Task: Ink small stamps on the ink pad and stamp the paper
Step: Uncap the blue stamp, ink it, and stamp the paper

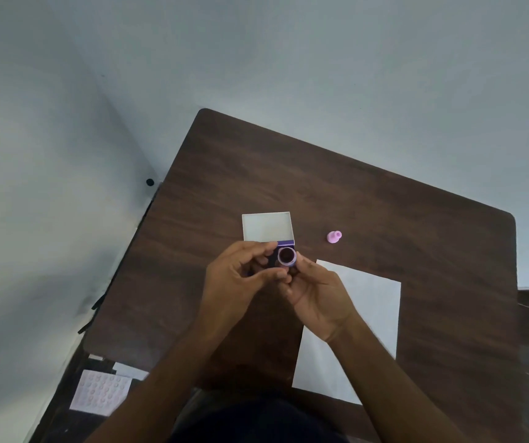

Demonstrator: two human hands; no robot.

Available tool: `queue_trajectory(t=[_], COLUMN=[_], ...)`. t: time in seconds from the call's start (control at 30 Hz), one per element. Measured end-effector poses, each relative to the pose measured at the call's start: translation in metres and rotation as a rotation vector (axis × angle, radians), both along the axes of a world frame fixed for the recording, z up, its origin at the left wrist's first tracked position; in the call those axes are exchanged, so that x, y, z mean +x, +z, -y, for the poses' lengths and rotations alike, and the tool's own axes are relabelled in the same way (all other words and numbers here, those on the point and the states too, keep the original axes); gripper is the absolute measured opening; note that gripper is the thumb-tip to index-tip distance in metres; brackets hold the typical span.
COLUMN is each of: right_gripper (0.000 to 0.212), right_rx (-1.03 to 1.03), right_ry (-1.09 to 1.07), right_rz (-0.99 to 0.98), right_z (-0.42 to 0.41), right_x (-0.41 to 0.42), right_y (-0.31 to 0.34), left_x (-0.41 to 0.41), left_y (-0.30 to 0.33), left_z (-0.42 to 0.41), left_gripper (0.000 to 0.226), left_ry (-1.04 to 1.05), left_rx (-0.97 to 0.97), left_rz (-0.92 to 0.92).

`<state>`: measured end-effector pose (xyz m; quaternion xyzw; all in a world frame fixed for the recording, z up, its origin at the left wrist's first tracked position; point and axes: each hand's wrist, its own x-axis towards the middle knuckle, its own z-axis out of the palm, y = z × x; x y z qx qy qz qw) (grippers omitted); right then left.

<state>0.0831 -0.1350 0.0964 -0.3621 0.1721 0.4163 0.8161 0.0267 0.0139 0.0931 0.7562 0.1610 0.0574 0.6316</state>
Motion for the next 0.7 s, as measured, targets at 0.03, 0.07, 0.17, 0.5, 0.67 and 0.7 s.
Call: queue_trajectory(t=[0.03,0.07,0.17,0.5,0.67,0.7], right_gripper=[0.032,0.032,0.033,0.051,0.043,0.043], right_rx=[0.021,0.041,0.074,0.194,0.213,0.221], right_ry=[0.0,-0.002,-0.01,-0.006,0.008,0.008], right_rz=[-0.006,-0.012,-0.037,-0.127,-0.118,-0.113], right_z=[0.0,0.0,0.002,0.0,-0.002,-0.001], right_x=[-0.001,-0.001,-0.001,-0.003,-0.007,-0.008], right_y=[0.0,0.001,0.0,-0.013,-0.019,-0.019], left_x=[0.002,0.003,0.006,0.003,0.0,0.001], left_y=[0.003,0.005,0.008,0.013,0.01,0.011], left_z=[0.004,0.006,0.01,0.01,0.004,0.003], left_gripper=[0.048,0.047,0.047,0.046,0.053,0.051], left_ry=[-0.016,-0.022,-0.026,0.017,0.022,0.015], left_rx=[0.0,0.005,0.019,0.126,0.211,0.231], left_rz=[0.011,0.024,0.033,0.042,0.012,0.017])
